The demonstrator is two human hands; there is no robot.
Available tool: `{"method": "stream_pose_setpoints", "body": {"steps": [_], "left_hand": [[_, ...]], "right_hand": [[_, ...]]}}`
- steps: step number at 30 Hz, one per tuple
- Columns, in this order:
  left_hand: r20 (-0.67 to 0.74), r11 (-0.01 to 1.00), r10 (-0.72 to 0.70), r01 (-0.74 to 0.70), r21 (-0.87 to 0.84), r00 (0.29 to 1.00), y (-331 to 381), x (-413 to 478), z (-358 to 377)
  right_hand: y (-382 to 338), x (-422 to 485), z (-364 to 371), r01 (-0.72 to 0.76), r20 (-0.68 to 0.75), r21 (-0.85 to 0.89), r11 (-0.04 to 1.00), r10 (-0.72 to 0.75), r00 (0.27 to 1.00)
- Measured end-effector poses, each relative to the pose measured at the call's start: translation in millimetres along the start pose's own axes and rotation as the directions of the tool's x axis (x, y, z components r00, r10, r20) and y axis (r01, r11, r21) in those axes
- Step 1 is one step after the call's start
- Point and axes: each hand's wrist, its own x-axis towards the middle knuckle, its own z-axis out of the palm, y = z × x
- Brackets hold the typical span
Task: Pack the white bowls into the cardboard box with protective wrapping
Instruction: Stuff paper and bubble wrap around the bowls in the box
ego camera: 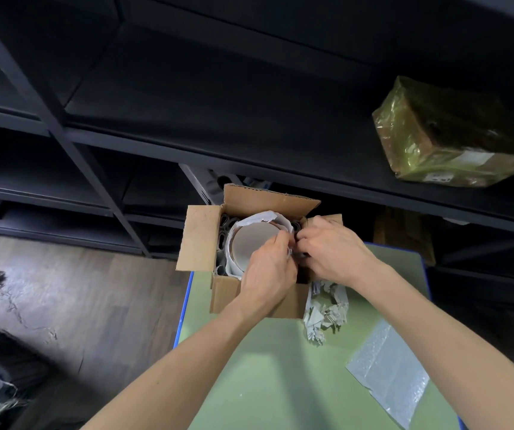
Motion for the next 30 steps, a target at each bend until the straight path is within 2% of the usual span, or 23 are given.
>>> {"method": "stream_pose_setpoints", "body": {"steps": [5, 12, 18, 23, 30], "left_hand": [[0.018, 1.000, 0.002, -0.002, 0.016, 1.000, 1.0, 0.1, -0.9], [0.010, 0.999, 0.026, -0.026, 0.018, 1.000, -0.1, 0.9, -1.1], [-0.008, 0.999, 0.041, -0.041, 0.005, 0.999, 2.1, -0.2, -1.8], [0.009, 1.000, 0.022, -0.022, 0.016, 1.000, 2.2, 0.2, -2.2], [0.016, 0.999, 0.028, -0.029, 0.029, 0.999, 1.1, 1.3, -1.1]], "right_hand": [[1.9, -8.7, 8.6, -0.013, -0.159, 0.035, 0.999, 0.018, 0.987], [-6.9, 0.0, 27.8, -0.125, -0.157, 0.052, 0.991, 0.132, 0.979], [-1.3, -19.2, 13.8, -0.054, -0.245, 0.035, 0.998, 0.061, 0.968], [-0.9, -16.1, 26.0, -0.038, -0.183, -0.045, 0.998, 0.029, 0.983], [-11.9, -7.5, 23.5, -0.135, -0.066, -0.004, 0.991, 0.135, 0.989]]}}
